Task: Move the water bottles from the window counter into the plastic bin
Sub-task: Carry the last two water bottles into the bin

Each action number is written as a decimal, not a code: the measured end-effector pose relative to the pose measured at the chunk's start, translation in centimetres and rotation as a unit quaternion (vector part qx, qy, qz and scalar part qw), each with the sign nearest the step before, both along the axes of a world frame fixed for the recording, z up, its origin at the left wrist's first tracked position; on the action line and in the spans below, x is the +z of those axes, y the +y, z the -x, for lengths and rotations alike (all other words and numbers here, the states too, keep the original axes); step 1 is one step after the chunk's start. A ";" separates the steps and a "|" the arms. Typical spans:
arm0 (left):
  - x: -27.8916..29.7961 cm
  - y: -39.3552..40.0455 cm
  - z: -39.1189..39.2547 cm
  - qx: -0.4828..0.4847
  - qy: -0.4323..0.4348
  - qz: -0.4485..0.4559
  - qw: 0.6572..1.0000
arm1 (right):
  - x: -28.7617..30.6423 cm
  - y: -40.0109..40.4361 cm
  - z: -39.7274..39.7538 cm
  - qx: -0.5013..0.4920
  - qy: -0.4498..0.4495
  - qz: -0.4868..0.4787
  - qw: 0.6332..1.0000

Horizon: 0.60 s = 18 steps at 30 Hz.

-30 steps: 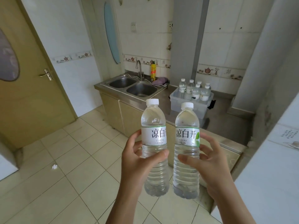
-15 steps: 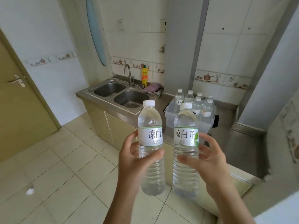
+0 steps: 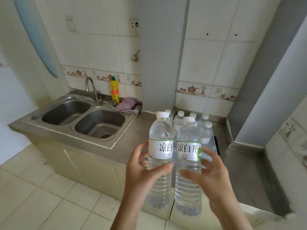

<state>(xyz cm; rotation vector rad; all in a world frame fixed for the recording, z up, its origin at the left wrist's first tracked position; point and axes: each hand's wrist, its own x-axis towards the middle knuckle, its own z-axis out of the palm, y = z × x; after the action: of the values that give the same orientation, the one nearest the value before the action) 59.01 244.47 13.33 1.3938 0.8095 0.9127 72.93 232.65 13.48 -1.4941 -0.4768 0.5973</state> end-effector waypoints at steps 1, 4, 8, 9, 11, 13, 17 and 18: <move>-0.1 1.4 -0.8 -0.010 -0.002 0.001 1.000 | 0.0 1.0 -0.5 -0.009 0.002 0.002 1.000; -0.8 4.6 -3.3 -0.026 -0.004 0.008 1.000 | 0.1 3.4 -2.1 -0.023 0.000 0.016 1.000; -1.9 8.3 -7.0 -0.036 -0.004 0.023 0.999 | -0.3 6.8 -4.9 -0.043 -0.020 0.025 0.999; -2.1 9.3 -8.1 -0.039 -0.002 0.025 0.999 | -0.5 7.8 -5.7 -0.044 -0.029 0.028 0.998; -2.5 11.2 -10.3 -0.043 -0.002 0.024 0.999 | -0.8 9.9 -7.5 -0.046 -0.039 0.030 0.998; -3.0 13.1 -12.8 -0.044 -0.005 0.012 0.999 | -1.4 11.9 -9.7 -0.039 -0.061 0.030 0.997; -3.8 17.1 -17.3 -0.055 0.013 0.005 0.998 | -2.8 16.0 -14.0 -0.038 -0.090 0.033 0.995; -4.1 18.1 -18.3 -0.062 0.024 0.004 0.998 | -3.5 17.0 -14.9 -0.046 -0.097 0.037 0.994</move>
<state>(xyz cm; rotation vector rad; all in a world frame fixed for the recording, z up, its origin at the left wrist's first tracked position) 77.28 262.53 9.23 1.4465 0.7526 0.7826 87.84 249.63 9.98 -1.6447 -0.5361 0.4029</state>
